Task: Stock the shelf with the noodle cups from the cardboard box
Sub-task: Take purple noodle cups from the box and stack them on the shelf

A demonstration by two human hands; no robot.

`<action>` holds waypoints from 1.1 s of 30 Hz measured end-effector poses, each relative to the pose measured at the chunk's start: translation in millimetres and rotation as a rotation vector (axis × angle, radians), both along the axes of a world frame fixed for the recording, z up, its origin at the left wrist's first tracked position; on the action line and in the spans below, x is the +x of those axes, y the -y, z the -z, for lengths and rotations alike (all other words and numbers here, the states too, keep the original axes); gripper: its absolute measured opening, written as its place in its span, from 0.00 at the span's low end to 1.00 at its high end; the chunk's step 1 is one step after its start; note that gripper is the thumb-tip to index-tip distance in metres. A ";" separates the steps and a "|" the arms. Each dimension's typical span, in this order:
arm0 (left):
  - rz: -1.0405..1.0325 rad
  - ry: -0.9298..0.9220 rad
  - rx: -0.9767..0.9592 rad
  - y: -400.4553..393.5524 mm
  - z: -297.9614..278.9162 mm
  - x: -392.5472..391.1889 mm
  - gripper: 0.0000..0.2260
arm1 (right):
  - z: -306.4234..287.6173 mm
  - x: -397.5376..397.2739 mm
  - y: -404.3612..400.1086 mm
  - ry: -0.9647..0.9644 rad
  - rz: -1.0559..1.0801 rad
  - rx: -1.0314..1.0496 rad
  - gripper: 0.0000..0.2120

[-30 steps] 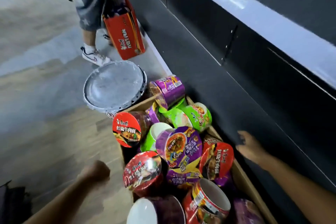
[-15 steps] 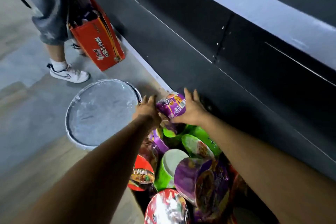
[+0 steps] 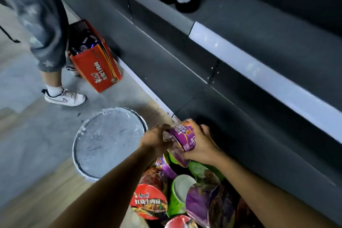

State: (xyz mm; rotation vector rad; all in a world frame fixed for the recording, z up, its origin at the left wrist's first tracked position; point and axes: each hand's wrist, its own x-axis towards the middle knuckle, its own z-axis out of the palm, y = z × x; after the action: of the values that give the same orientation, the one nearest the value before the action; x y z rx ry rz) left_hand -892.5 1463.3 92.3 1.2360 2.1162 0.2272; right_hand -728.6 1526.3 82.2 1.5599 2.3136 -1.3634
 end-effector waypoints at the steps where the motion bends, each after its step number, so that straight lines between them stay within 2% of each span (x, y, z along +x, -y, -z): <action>1: -0.018 0.050 0.021 -0.4 -19.5 1.3 0.27 | -18.8 7.9 2.7 -0.051 0.050 -0.007 0.53; 4: -0.167 0.239 0.043 1.3 -79.2 8.9 0.32 | -81.8 31.0 15.8 -0.171 0.146 -0.023 0.43; 6: -0.240 0.412 -0.010 1.1 -116.4 14.9 0.28 | -126.2 43.5 26.1 -0.264 0.209 -0.038 0.41; 9: -0.177 0.577 -0.096 -0.9 -194.7 24.7 0.18 | -189.9 62.0 33.3 -0.399 0.283 -0.013 0.38; 13: -0.049 0.609 -0.158 -4.1 -310.2 33.4 0.16 | -289.0 90.4 44.2 -0.554 0.283 -0.197 0.46; 14: -0.021 0.602 -0.166 -3.5 -342.2 37.3 0.16 | -321.0 97.3 48.8 -0.587 0.274 -0.243 0.42; 16: 0.075 0.587 -0.197 -4.7 -399.4 41.8 0.29 | -378.9 111.3 55.3 -0.622 0.235 -0.262 0.32; 17: 0.135 0.550 -0.217 -4.6 -426.1 42.9 0.36 | -402.6 118.4 57.7 -0.620 0.241 -0.265 0.33; 19: 0.228 0.466 -0.212 -3.1 -475.3 46.2 0.43 | -444.7 130.9 63.7 -0.616 0.243 -0.251 0.42; 21: 0.304 0.409 -0.178 -1.6 -519.3 51.5 0.44 | -482.5 141.1 68.3 -0.610 0.195 -0.227 0.51; 22: 0.326 0.400 -0.150 -0.1 -538.7 55.5 0.40 | -501.0 145.9 70.1 -0.612 0.186 -0.224 0.51; 24: 0.343 0.417 -0.103 3.5 -574.8 67.2 0.33 | -536.1 158.0 72.4 -0.658 0.191 -0.210 0.44; 27: 0.392 0.444 0.048 2.6 -617.9 80.3 0.32 | -576.7 175.4 69.5 -0.738 0.261 -0.217 0.29; 29: 0.431 0.514 0.183 -2.4 -639.7 89.3 0.31 | -594.4 183.9 61.7 -0.798 0.355 -0.240 0.25; 33: 0.504 0.646 0.327 -22.6 -660.4 109.3 0.30 | -615.2 195.5 42.3 -0.871 0.497 -0.223 0.33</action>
State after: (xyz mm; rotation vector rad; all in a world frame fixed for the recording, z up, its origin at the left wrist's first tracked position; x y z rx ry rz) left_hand -783.2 1485.9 752.8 1.5745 1.2066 0.6614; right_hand -533.2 1484.1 697.4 1.7620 2.0084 -2.7679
